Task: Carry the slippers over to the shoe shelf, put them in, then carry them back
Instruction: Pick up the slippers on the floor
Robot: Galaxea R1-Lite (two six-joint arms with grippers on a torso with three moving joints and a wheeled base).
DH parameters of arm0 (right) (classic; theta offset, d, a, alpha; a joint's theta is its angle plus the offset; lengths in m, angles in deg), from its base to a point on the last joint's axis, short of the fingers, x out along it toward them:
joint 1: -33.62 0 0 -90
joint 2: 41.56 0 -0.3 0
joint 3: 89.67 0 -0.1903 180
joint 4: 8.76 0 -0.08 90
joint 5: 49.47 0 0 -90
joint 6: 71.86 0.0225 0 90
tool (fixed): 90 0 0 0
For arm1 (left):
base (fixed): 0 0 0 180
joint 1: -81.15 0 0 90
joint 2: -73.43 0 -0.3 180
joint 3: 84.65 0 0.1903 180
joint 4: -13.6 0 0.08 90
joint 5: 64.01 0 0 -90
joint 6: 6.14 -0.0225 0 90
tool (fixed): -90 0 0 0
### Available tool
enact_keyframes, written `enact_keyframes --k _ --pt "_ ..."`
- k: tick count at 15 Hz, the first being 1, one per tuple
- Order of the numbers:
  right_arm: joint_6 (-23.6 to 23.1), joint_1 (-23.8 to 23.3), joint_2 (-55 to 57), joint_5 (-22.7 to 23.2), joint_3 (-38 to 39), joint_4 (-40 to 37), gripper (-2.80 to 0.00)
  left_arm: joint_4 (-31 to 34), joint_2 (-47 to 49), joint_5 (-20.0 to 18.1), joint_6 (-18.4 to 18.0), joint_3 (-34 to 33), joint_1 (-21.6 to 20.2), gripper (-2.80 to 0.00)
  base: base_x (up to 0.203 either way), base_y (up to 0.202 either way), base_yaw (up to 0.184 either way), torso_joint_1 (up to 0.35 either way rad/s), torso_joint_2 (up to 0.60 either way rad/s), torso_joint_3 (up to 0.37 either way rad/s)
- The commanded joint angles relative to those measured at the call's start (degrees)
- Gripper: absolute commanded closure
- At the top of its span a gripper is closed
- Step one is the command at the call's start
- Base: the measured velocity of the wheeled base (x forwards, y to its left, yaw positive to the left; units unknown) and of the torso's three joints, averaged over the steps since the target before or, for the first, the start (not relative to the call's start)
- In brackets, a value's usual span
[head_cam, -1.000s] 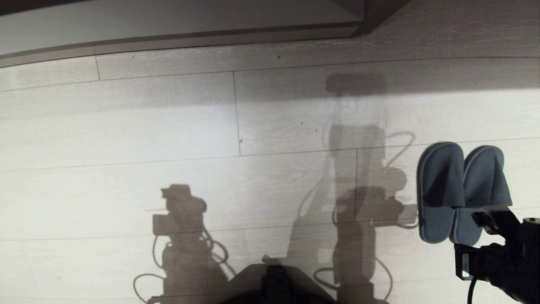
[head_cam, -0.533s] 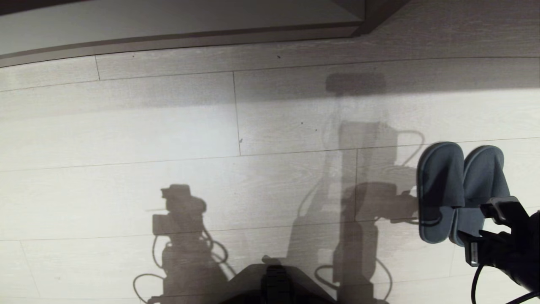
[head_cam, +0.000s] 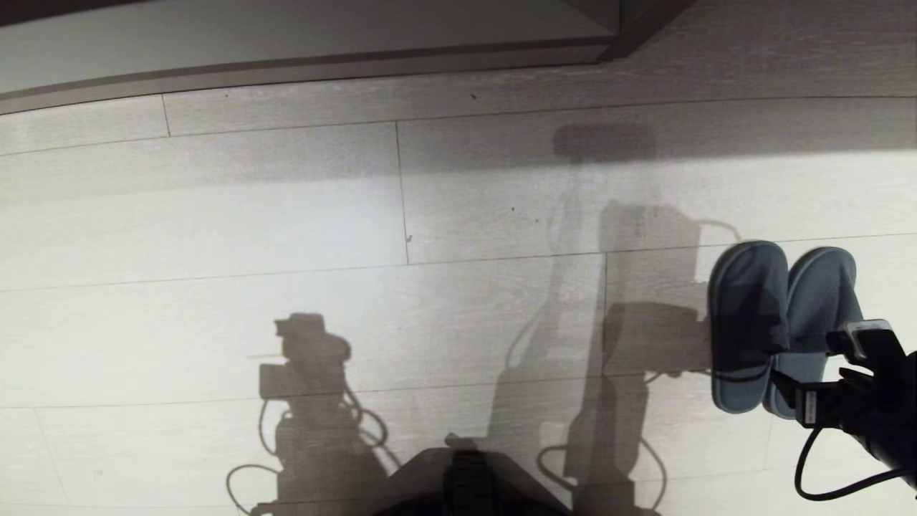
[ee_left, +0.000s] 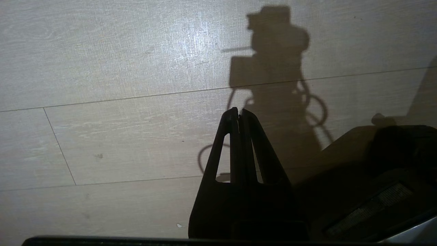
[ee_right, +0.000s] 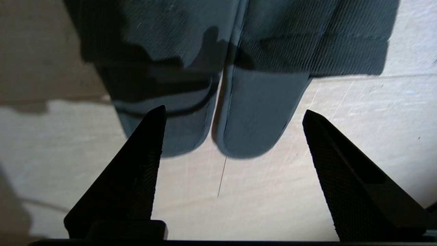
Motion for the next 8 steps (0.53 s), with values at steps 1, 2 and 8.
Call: enact_keyframes --k 1,2,8 --pt "0.59 -0.71 6.88 0.15 0.49 9.50 -2.80 -0.02 0.02 0.00 -0.01 -0.44 -0.01 0.00 0.000 0.000 0.000 0.000 0.00 0.000" --pt "2.32 -0.76 7.13 0.44 1.03 9.59 -2.80 -0.02 -0.02 0.00 -0.01 -0.44 -0.01 0.00 0.000 0.000 0.000 0.000 0.00 0.000" --pt "10.45 -0.88 7.82 2.14 -0.18 9.59 -2.80 -0.02 -0.06 -0.08 -0.10 -0.44 -0.01 0.00 0.000 0.000 0.000 0.000 0.00 0.000"
